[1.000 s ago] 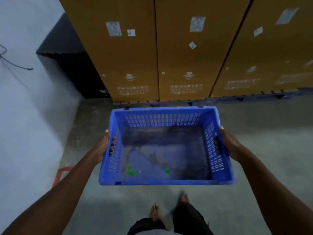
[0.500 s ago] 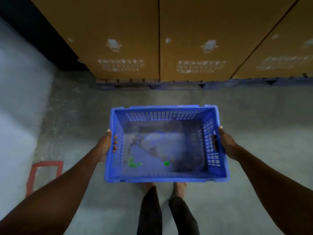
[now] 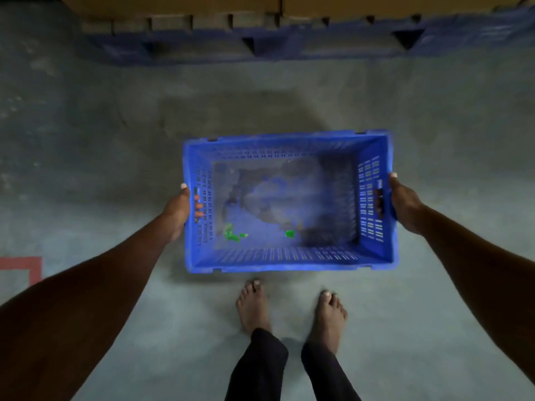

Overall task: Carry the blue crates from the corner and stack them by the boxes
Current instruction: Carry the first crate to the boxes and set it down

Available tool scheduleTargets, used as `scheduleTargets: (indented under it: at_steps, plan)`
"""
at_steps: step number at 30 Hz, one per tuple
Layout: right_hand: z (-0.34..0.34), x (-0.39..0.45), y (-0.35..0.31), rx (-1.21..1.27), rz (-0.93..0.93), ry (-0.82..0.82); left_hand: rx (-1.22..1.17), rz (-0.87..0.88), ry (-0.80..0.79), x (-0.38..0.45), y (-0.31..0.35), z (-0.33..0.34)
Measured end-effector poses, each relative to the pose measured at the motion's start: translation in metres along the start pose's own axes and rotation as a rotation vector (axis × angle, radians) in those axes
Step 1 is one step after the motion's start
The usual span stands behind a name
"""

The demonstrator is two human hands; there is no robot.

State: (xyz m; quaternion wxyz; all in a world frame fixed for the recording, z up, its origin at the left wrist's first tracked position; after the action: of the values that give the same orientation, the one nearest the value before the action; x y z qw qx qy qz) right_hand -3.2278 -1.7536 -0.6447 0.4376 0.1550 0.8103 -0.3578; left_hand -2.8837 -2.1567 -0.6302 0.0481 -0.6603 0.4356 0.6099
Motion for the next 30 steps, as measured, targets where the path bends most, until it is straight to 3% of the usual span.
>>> scheduleTargets:
  at_steps: [6, 18, 21, 24, 27, 30]
  plan:
    - [0.019, 0.042, 0.020, 0.015, 0.017, 0.007, -0.017, 0.010, 0.040, 0.038, -0.015, 0.015]
    - [0.030, 0.044, 0.021, -0.027, -0.002, 0.022, 0.018, 0.069, 0.077, 0.057, -0.030, 0.020]
    - [0.015, 0.021, 0.007, -0.331, -0.105, 0.174, 0.289, 0.203, 0.181, 0.041, -0.015, 0.006]
    - [0.004, -0.028, -0.018, -0.490, -0.261, 0.230, 0.394, 0.361, 0.257, -0.007, 0.017, -0.003]
    - [-0.006, -0.111, -0.063, -0.613, -0.369, 0.274, 0.470, 0.580, 0.247, -0.103, 0.061, -0.008]
    - [-0.011, -0.229, -0.118, -0.839, -0.577, 0.402, 0.753, 0.906, 0.342, -0.233, 0.108, -0.021]
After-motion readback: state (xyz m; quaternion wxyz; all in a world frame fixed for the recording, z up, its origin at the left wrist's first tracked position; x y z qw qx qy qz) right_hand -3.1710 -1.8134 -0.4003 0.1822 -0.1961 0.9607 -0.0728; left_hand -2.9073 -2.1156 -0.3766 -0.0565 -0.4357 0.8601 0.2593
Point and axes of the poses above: each hand's wrist, its own x-axis towards the middle knuckle, its own z-axis out of the palm, y = z × x, the point moved 5 cm from there along x, towards the middle knuckle, and after that the axes turned 8 degrees about -x, right-handed, at the moved point
